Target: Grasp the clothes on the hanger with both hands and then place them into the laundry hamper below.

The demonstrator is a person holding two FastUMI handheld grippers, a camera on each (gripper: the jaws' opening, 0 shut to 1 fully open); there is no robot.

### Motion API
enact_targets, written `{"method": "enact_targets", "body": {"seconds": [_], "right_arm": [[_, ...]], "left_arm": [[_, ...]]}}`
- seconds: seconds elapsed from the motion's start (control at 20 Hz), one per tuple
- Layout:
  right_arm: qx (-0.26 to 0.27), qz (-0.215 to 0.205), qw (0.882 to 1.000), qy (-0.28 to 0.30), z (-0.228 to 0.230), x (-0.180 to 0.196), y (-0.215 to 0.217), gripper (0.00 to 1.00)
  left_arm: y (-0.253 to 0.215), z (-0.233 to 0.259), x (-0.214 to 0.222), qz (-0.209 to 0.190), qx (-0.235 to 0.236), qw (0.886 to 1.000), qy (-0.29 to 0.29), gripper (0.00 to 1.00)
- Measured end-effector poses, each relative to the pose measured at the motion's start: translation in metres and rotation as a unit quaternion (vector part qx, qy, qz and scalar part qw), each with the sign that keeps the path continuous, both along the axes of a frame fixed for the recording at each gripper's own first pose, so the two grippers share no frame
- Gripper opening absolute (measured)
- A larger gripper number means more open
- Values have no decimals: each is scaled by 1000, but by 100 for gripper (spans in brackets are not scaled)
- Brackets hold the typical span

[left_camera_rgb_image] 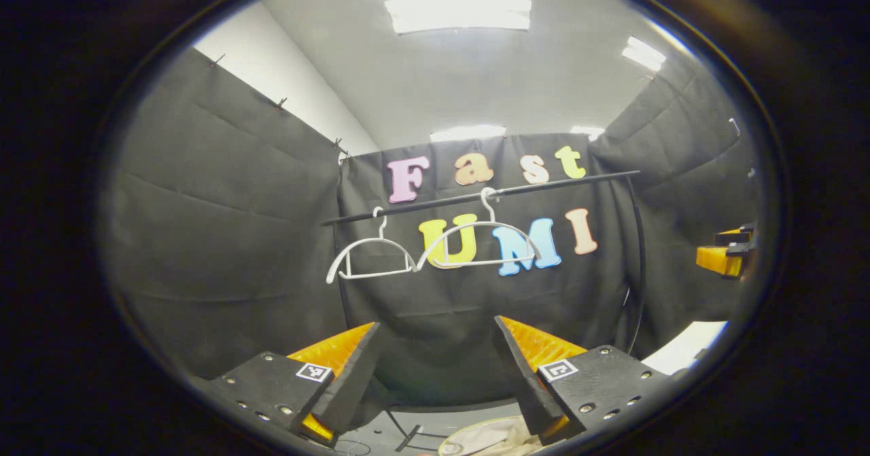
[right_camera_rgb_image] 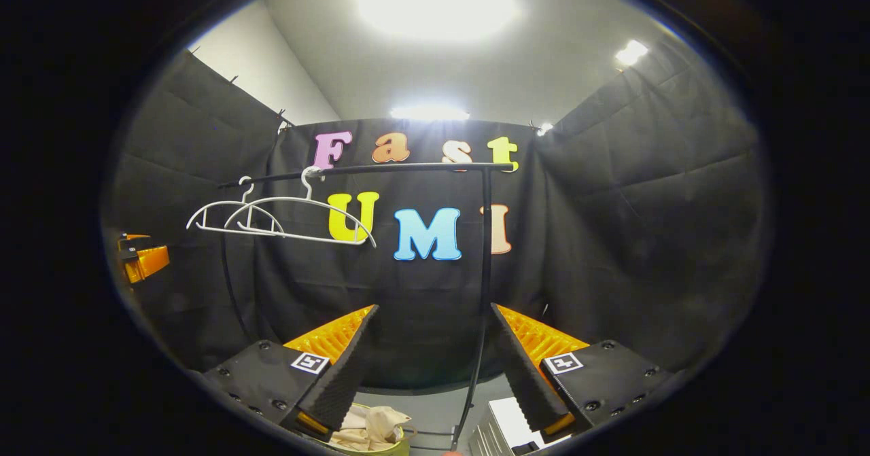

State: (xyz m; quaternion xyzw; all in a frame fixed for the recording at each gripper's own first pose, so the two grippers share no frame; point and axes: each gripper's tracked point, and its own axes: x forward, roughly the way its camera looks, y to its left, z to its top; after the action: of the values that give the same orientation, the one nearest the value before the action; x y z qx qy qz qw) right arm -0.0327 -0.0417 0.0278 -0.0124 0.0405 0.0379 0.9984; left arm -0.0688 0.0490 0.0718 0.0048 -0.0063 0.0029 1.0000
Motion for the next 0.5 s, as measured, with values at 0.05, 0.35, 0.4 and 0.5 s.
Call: {"method": "enact_targets", "body": {"seconds": [0.05, 0.35, 0.4, 0.5], "right_arm": [[-1, 0, 1000, 1, -1, 0, 0, 97], [-3, 0, 1000, 4, -4, 0, 1, 97], [-4, 0, 1000, 5, -5, -1, 1, 97], [-3, -2, 1000, 3, -3, 0, 0, 99]], "left_arm": [[-1, -5, 6, 0, 0, 1000, -1, 95], [2, -15, 10, 7, -4, 1000, 0, 94], [3, -16, 9, 7, -4, 1000, 0, 95], [6, -15, 7, 9, -3, 1000, -1, 94]]}}
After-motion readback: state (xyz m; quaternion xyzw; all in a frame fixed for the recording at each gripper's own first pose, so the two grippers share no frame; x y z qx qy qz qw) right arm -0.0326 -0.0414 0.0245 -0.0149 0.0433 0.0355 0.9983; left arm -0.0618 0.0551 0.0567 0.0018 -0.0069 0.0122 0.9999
